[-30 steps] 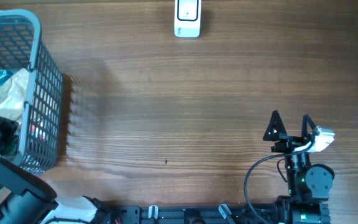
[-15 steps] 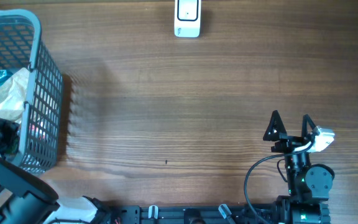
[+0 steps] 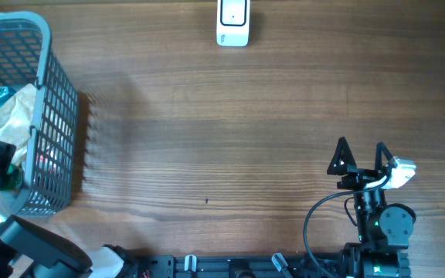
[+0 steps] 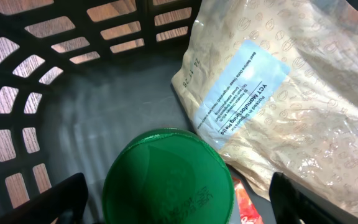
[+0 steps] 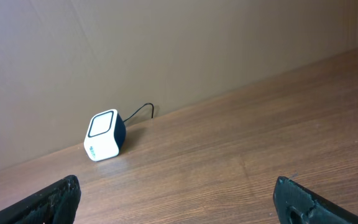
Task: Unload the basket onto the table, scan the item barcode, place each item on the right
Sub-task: 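Close the left gripper on the green-capped jar and lift it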
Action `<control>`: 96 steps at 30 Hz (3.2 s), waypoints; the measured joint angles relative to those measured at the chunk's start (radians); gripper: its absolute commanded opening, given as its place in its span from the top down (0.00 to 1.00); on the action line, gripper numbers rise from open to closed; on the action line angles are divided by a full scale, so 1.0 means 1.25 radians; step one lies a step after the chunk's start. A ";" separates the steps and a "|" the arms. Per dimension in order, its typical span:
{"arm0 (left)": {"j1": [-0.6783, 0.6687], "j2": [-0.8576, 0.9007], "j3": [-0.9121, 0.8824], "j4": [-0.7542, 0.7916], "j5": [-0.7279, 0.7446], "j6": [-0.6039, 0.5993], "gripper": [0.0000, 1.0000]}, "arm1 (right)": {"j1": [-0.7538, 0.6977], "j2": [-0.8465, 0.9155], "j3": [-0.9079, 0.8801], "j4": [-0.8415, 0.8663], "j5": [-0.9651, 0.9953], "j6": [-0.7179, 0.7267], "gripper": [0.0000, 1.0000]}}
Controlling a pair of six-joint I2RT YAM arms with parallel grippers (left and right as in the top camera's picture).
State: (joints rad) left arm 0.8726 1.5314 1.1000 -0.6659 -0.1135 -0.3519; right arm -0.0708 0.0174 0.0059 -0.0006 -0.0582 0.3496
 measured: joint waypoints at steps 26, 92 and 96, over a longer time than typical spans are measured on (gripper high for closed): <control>0.000 0.113 -0.001 0.036 0.006 -0.002 0.31 | 0.000 0.000 0.000 0.000 0.000 0.000 0.00; 0.000 -0.362 -0.003 0.110 0.413 -0.119 0.36 | 0.000 0.000 0.000 0.000 0.000 0.000 0.00; 0.000 -0.363 -0.003 0.151 0.465 -0.134 0.36 | 0.000 0.000 0.000 0.000 0.000 0.000 0.00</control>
State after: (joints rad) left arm 0.8726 1.0775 1.0966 -0.4767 0.4675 -0.5194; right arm -0.0708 0.0174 0.0059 -0.0006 -0.0582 0.3500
